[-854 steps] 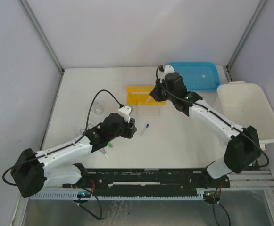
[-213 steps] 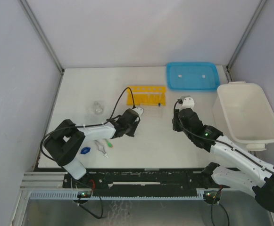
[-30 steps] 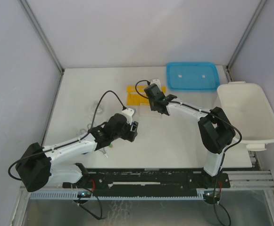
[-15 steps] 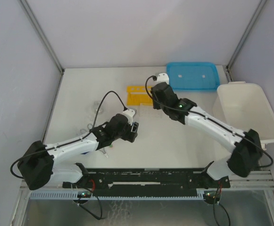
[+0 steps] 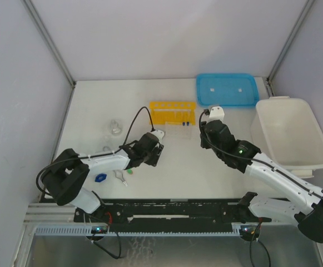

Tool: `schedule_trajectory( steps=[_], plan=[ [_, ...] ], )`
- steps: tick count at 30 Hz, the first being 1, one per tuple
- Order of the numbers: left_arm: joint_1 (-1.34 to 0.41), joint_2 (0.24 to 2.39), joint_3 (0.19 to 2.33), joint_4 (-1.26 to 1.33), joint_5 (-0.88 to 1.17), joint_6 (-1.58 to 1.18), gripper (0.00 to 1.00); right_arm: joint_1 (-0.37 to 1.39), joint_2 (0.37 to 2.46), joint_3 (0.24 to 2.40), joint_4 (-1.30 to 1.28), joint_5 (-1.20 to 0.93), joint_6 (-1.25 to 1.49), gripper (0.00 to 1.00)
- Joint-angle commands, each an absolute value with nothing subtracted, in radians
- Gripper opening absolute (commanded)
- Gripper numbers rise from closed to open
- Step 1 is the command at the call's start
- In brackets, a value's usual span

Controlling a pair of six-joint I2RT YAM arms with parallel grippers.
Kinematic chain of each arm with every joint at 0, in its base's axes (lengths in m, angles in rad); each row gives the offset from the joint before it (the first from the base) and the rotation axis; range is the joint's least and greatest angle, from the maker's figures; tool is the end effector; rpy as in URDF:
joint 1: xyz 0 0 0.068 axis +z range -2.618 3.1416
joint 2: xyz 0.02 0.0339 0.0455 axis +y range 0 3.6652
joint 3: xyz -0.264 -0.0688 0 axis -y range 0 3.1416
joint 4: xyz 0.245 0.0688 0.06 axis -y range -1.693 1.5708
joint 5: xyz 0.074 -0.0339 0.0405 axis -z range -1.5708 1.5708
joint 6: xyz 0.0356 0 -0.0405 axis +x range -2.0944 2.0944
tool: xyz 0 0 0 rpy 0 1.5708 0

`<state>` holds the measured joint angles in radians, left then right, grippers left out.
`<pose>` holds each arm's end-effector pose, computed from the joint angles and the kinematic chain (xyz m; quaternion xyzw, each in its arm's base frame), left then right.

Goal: Organize the chemistry lab equipment
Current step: Insert the test tube into the slot of the test tube rack, then pick up the test tube at the center of the board.

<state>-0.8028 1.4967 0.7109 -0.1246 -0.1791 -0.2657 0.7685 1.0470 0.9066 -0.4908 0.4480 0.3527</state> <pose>0.2011 -0.1991 0.1598 0.2220 0.9161 -0.0916 0.3210 0.1722 0.1450 0.3046 -0.0811 0.8714 0.0669 0.4791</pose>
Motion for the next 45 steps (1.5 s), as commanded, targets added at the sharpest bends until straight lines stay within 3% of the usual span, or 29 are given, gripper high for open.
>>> schedule_trajectory(
  steps=[1,19,24,32,38,45],
  plan=[
    [-0.795,1.516,0.793,-0.098,-0.178,-0.235,0.50,0.753,1.014,0.885,-0.478,0.465,0.379,0.25],
    [-0.790,1.573,0.804,-0.092,-0.169,-0.236,0.46,0.719,0.995,0.853,-0.464,0.428,0.385,0.25],
    [-0.791,1.601,0.803,-0.076,-0.128,-0.237,0.37,0.718,0.996,0.847,-0.456,0.413,0.394,0.25],
    [-0.790,1.590,0.785,-0.061,-0.055,-0.236,0.13,0.713,0.993,0.846,-0.449,0.336,0.419,0.25],
    [-0.803,1.426,0.714,-0.021,-0.008,-0.230,0.05,0.700,0.934,0.842,-0.425,0.116,0.441,0.26],
    [-0.953,1.146,0.644,-0.009,-0.114,-0.182,0.02,0.662,0.897,0.836,-0.349,-0.323,0.451,0.29]
  ],
)
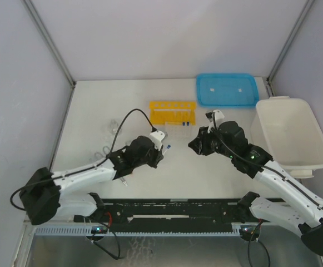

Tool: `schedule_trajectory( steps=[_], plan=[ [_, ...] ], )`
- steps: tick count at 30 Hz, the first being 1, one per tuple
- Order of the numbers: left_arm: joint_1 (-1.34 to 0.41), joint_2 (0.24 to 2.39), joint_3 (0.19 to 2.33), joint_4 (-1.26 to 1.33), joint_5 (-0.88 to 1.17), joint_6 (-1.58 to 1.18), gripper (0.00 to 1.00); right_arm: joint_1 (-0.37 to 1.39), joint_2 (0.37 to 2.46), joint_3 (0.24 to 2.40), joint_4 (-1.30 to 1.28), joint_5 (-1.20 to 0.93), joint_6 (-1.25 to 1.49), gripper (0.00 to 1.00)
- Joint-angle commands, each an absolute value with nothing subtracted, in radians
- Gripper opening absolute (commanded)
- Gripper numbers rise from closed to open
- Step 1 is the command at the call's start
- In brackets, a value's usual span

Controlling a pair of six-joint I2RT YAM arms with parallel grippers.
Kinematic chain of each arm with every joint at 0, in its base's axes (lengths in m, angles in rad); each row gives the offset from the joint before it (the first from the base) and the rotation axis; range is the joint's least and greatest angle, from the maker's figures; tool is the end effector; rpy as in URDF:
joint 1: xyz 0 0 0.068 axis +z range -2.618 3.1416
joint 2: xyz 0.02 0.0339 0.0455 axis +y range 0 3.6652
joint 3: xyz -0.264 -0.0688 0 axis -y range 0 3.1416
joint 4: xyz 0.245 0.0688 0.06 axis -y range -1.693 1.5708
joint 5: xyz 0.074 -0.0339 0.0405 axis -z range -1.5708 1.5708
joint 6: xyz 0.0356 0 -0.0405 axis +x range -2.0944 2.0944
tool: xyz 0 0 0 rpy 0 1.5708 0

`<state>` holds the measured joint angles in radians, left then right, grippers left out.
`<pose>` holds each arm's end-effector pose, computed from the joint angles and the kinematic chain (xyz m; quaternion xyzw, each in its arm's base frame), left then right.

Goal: Organize the chemistry lab equipment
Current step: Pick up the test tube at the center of the board.

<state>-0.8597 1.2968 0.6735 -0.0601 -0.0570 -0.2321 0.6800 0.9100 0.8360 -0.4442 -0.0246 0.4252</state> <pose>0.1761 -0.2013 0.2042 0.2670 0.8625 -0.2008 0.3801 0.1565 0.1277 0.3094 -0.1160 0.8568 0.2727 0.4220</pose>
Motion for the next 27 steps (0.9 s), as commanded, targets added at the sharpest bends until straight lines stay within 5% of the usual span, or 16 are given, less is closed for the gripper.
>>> schedule_trajectory(
  steps=[1,10,27],
  plan=[
    [-0.986,1.112,0.638,-0.009,-0.140,-0.171,0.02,0.658,0.899,0.831,-0.328,-0.373,0.457,0.30],
    [-1.161,0.910,0.597,-0.013,-0.317,-0.144,0.03,0.644,0.973,0.821,-0.177,-0.623,0.518,0.35],
    [-1.211,0.854,0.583,0.006,-0.348,-0.143,0.04,0.621,1.050,0.839,-0.128,-0.637,0.505,0.35]
  ],
)
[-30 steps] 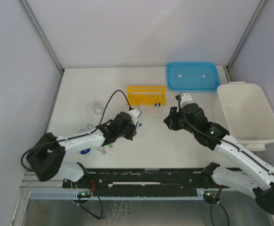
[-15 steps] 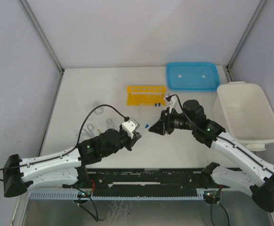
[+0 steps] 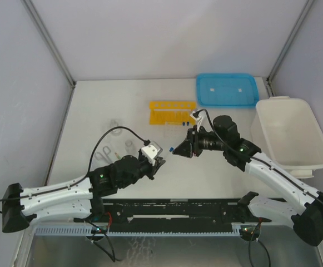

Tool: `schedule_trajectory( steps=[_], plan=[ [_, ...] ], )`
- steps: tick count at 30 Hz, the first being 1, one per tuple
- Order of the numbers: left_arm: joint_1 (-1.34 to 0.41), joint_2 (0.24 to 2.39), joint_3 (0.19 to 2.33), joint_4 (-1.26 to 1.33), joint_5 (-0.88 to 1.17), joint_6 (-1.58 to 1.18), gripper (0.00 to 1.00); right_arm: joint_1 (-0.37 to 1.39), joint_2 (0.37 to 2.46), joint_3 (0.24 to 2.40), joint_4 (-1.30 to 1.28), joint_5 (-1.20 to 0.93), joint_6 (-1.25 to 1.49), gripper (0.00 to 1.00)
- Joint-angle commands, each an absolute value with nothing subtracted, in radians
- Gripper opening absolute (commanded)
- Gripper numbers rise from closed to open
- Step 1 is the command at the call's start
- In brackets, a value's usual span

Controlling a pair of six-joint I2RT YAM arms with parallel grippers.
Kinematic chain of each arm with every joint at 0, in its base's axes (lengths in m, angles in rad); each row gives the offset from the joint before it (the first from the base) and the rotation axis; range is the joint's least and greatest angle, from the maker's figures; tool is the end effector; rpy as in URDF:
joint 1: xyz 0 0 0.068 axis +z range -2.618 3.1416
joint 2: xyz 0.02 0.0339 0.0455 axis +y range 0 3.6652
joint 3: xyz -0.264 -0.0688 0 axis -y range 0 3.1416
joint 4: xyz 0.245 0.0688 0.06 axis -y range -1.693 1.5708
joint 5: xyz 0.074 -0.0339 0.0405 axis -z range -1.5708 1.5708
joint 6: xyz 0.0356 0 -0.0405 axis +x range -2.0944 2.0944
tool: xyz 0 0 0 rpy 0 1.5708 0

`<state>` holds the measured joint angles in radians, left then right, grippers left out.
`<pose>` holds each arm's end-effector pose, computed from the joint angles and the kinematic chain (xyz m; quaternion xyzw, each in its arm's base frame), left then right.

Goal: Organize the chemistry lab equipment
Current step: Pick up the test tube at the center of the board.

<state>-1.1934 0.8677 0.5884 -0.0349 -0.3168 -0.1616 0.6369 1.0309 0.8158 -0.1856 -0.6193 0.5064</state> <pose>0.0854 -0.1855 0.2717 0.3135 0.7407 -0.2644 0.5322 0.1736 0.1542 0.3061 -0.2197 0.7814 0.4982 0.3049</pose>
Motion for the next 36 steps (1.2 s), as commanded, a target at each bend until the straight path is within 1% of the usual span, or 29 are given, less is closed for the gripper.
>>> schedule_trajectory(
  steps=[1,17,21,23,27,31,36],
  plan=[
    [-1.214,0.857,0.583,0.007,-0.351,-0.142,0.04,0.617,1.057,0.845,-0.129,-0.639,0.503,0.35],
    [-1.230,0.884,0.592,0.014,-0.359,-0.144,0.04,0.589,1.133,0.856,-0.061,-0.725,0.533,0.33],
    [-1.230,0.882,0.592,0.015,-0.360,-0.143,0.04,0.592,1.143,0.856,-0.057,-0.743,0.535,0.26],
    [-1.232,0.880,0.592,0.015,-0.364,-0.142,0.04,0.594,1.147,0.857,-0.057,-0.745,0.534,0.19],
    [-1.231,0.869,0.589,0.015,-0.365,-0.141,0.04,0.599,1.153,0.856,-0.057,-0.747,0.532,0.15],
    [-1.231,0.866,0.588,0.015,-0.364,-0.141,0.04,0.601,1.162,0.856,-0.051,-0.752,0.530,0.14],
    [-1.231,0.865,0.589,0.016,-0.360,-0.142,0.04,0.604,1.172,0.856,-0.047,-0.752,0.530,0.18]
  ],
)
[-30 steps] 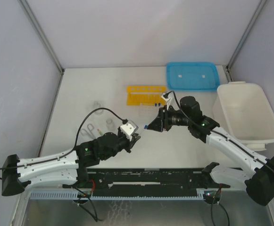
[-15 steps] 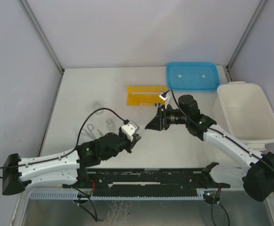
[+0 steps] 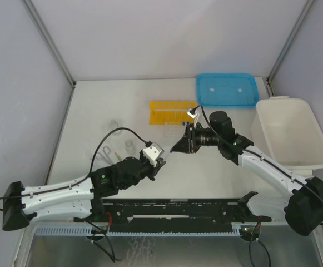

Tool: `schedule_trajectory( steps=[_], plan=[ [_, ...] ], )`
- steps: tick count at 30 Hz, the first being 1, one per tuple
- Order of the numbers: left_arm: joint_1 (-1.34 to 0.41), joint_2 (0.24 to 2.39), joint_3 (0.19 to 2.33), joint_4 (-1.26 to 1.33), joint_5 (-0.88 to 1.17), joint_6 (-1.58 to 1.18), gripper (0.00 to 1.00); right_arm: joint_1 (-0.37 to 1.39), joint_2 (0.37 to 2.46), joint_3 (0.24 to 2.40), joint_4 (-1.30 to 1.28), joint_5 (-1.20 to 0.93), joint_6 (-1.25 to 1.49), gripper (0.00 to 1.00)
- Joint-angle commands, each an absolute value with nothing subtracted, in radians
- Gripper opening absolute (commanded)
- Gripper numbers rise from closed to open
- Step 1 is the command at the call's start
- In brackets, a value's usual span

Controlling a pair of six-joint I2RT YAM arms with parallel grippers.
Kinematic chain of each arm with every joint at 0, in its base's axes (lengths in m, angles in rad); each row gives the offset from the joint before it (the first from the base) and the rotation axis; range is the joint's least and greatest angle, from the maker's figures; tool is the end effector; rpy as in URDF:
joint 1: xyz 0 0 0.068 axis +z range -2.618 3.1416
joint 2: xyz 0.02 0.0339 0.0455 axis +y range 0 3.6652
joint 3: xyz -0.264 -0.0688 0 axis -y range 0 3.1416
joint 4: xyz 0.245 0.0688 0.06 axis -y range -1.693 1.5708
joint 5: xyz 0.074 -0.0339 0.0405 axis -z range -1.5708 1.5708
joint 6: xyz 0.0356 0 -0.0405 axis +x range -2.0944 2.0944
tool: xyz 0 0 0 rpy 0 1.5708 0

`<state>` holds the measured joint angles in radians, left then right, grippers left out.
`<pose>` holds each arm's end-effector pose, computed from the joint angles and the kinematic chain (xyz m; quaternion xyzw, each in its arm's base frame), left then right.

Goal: Organize the chemistry lab equipment
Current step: Pick up the test tube at the center of the board.

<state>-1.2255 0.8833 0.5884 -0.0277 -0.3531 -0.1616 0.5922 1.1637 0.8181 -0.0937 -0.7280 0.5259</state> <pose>0.0814 -0.1899 0.2697 0.3167 0.7405 -0.2582 0.5335 0.2003 0.1633 0.2866 -0.2169 0.7821 0.5205 0.2653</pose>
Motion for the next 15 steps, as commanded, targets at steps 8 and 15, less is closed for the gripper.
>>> schedule_trajectory(
  steps=[8,15],
  plan=[
    [-1.233,0.866,0.589,0.020,-0.358,-0.144,0.04,0.608,1.182,0.856,-0.037,-0.757,0.534,0.15],
    [-1.232,0.885,0.588,0.014,-0.387,-0.154,0.20,0.606,1.167,0.856,-0.060,-0.719,0.518,0.00]
  ],
)
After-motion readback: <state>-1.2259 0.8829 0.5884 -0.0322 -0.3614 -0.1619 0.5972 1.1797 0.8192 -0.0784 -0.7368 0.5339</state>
